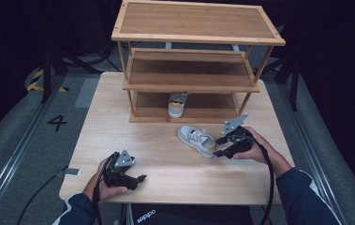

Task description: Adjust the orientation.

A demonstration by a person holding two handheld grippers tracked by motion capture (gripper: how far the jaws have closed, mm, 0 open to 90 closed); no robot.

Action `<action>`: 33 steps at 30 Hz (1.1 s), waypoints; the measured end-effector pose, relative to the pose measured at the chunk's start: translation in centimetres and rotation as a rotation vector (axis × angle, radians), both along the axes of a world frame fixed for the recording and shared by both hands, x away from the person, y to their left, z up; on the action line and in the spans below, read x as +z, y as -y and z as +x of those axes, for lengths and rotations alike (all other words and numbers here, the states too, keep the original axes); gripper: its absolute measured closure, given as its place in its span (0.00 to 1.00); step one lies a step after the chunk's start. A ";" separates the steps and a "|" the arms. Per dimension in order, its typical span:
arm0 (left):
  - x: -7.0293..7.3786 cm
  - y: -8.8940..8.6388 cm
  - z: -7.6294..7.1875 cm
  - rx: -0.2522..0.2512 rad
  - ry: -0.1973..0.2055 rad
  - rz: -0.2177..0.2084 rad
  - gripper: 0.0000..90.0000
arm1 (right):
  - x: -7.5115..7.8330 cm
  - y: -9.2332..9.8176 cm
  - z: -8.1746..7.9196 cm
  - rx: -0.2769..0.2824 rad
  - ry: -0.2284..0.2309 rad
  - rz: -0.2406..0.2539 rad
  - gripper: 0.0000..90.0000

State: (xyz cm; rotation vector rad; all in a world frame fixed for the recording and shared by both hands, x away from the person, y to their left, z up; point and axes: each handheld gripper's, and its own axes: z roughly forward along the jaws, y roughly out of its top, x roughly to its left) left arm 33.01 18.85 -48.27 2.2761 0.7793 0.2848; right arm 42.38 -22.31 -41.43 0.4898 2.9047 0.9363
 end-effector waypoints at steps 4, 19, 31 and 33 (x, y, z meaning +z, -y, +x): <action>0.0 0.0 0.0 0.001 0.000 0.000 0.18 | 0.0 -1.2 -1.4 0.070 0.008 -0.003 0.55; 0.0 0.0 0.0 -0.001 0.000 0.000 0.18 | 1.6 -5.0 -2.0 0.194 0.111 -0.032 0.56; 0.0 0.0 0.0 -0.002 0.003 0.004 0.18 | -1.5 -9.2 -0.7 0.279 0.059 -0.195 0.65; 0.0 0.0 0.0 -0.002 0.003 0.002 0.18 | -1.5 -9.3 -0.7 0.281 0.052 -0.193 0.69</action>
